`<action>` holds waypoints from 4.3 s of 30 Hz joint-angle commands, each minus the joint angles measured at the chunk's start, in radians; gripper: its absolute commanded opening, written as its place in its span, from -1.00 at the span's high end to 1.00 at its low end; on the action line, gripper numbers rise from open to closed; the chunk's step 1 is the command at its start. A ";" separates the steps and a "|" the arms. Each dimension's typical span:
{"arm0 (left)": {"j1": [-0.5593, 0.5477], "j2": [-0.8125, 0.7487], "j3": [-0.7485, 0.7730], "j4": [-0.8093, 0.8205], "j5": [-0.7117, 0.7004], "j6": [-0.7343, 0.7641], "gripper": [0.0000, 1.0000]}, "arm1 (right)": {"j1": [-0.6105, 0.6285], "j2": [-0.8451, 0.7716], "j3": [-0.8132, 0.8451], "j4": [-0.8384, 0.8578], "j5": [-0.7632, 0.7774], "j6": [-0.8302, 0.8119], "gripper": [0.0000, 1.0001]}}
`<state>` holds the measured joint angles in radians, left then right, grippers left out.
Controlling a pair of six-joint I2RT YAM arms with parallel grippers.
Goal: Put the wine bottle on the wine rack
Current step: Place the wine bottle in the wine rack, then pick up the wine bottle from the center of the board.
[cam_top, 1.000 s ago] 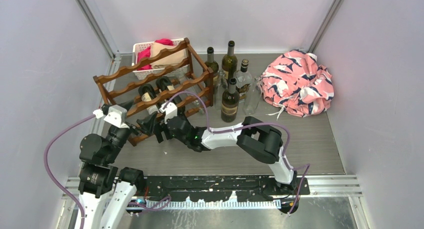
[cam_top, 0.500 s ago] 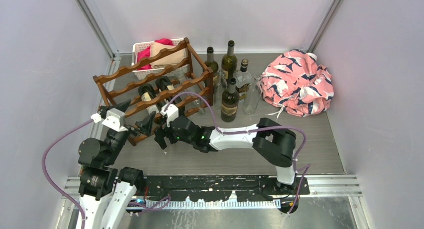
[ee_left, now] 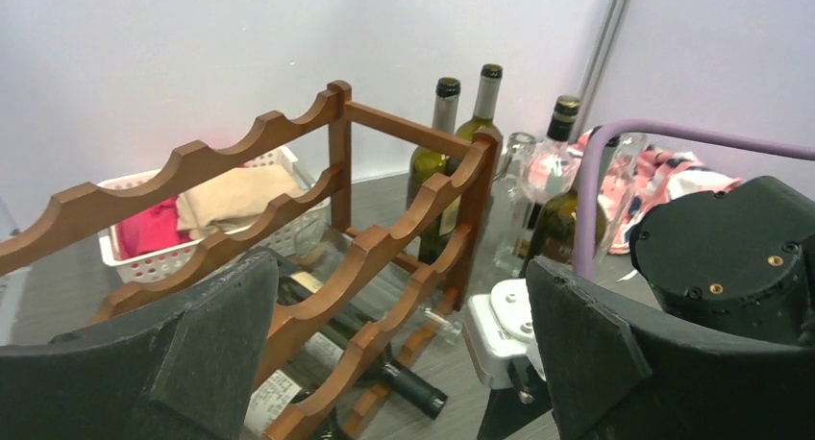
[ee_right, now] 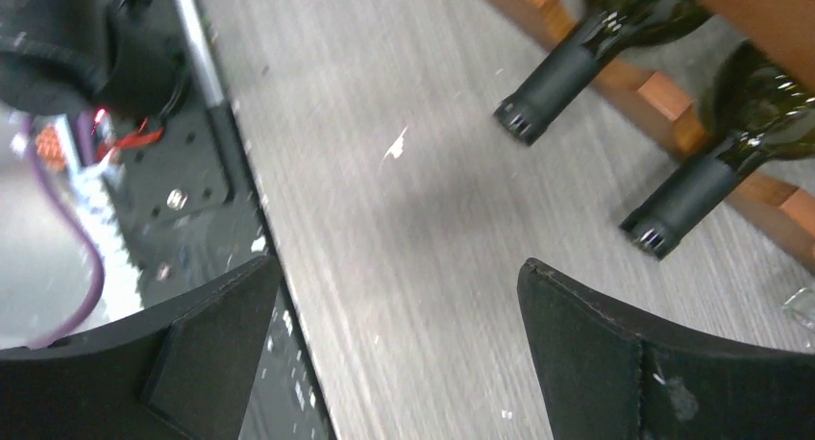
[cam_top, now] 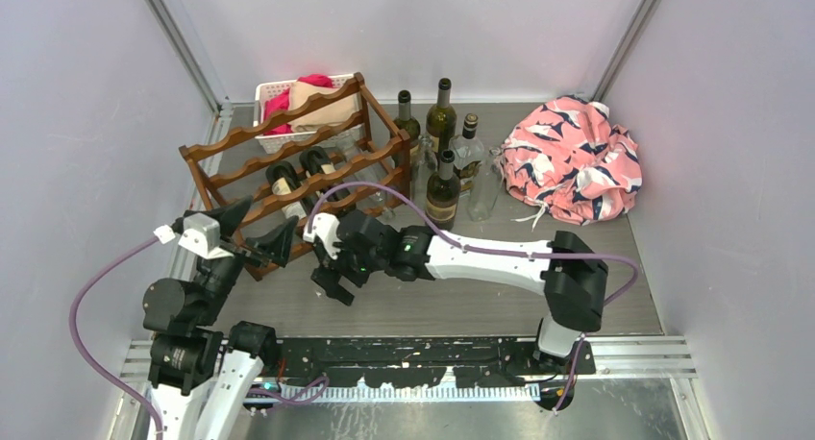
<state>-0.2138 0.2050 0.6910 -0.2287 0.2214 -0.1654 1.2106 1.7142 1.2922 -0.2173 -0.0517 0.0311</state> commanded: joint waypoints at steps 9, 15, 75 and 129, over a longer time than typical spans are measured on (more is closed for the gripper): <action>0.007 -0.058 0.039 -0.047 -0.012 -0.286 -1.00 | -0.046 -0.211 0.188 -0.659 -0.333 -0.379 -1.00; 0.007 0.008 0.051 -0.085 0.073 -0.405 -0.99 | -0.075 -0.349 0.237 -0.945 -0.393 -0.596 -1.00; -0.833 0.906 0.332 0.148 -0.383 -0.021 -0.94 | -1.274 -0.764 -0.307 -0.519 -0.452 -0.371 -1.00; -0.653 1.190 0.406 0.483 -0.176 -0.097 -0.71 | -1.238 -0.709 -0.312 -0.548 -0.441 -0.390 -1.00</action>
<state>-0.8845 1.3731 1.0882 0.0937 0.0097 -0.2302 -0.0368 1.0126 0.9668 -0.7872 -0.4942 -0.3466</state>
